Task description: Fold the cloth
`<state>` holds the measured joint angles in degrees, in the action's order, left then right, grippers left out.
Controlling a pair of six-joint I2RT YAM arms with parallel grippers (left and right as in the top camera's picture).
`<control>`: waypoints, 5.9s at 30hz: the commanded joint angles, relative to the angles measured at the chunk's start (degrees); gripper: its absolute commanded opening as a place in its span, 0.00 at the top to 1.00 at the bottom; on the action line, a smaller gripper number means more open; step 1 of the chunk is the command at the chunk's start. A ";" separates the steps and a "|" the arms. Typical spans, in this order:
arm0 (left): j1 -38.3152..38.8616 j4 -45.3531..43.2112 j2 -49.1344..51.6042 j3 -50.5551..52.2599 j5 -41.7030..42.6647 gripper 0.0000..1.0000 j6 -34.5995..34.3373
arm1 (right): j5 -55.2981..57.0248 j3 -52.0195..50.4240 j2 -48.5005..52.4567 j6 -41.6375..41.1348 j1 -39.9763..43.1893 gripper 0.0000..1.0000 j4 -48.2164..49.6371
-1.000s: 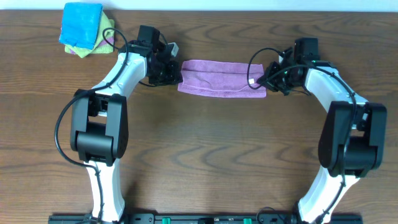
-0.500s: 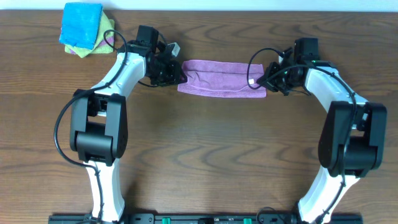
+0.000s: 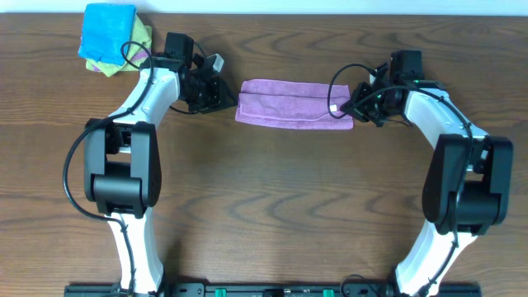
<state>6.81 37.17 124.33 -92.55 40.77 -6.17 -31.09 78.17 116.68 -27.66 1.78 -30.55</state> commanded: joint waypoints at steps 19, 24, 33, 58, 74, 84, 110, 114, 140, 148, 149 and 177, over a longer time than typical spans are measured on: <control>4.48 -2.75 0.81 -0.98 -3.54 0.67 -1.53 | -0.87 0.74 0.66 -0.59 0.00 0.98 -0.09; 5.05 -3.10 0.81 -0.98 -7.69 0.67 -0.39 | -1.07 0.74 0.66 -0.57 0.00 0.98 -0.13; 4.09 -2.97 0.81 -0.98 -8.59 0.67 0.44 | -1.95 0.74 0.66 -0.55 0.00 0.98 -0.11; 6.32 -3.48 0.83 -0.55 -8.63 0.67 0.13 | -1.95 0.74 0.66 -0.57 0.00 0.98 -0.07; 6.75 -3.30 0.92 1.73 -9.44 0.94 -0.33 | -1.95 0.74 0.66 -0.57 0.00 0.98 0.15; 6.73 -8.85 0.90 1.42 -9.20 0.94 -2.29 | -5.55 0.76 0.63 -0.90 0.02 0.99 3.87; 5.97 -23.50 2.21 -0.61 -11.72 0.94 -6.29 | -2.64 0.90 0.66 -4.02 0.28 0.98 13.40; 6.01 -22.16 3.61 -0.61 -10.45 0.94 -6.29 | -0.17 0.90 0.66 -4.00 0.28 0.99 9.73; 6.01 -18.75 4.59 -0.61 -11.45 0.94 -5.77 | 5.42 0.87 5.01 -1.86 -1.36 0.98 6.58; 6.01 -15.30 4.59 -0.61 -12.94 0.94 -4.11 | 5.62 0.90 5.16 -1.88 -1.44 0.98 7.48; 6.01 -14.67 4.59 -0.61 -13.20 0.94 -4.09 | 5.60 0.90 5.16 -1.88 -1.44 0.98 7.61; 5.22 -3.76 4.09 -8.41 -13.88 0.04 -0.46 | -0.39 0.92 -2.71 -1.75 -0.59 0.26 7.89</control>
<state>12.38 32.14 128.38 -97.10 26.94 -9.32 -31.29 78.59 117.45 -29.71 1.26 -22.22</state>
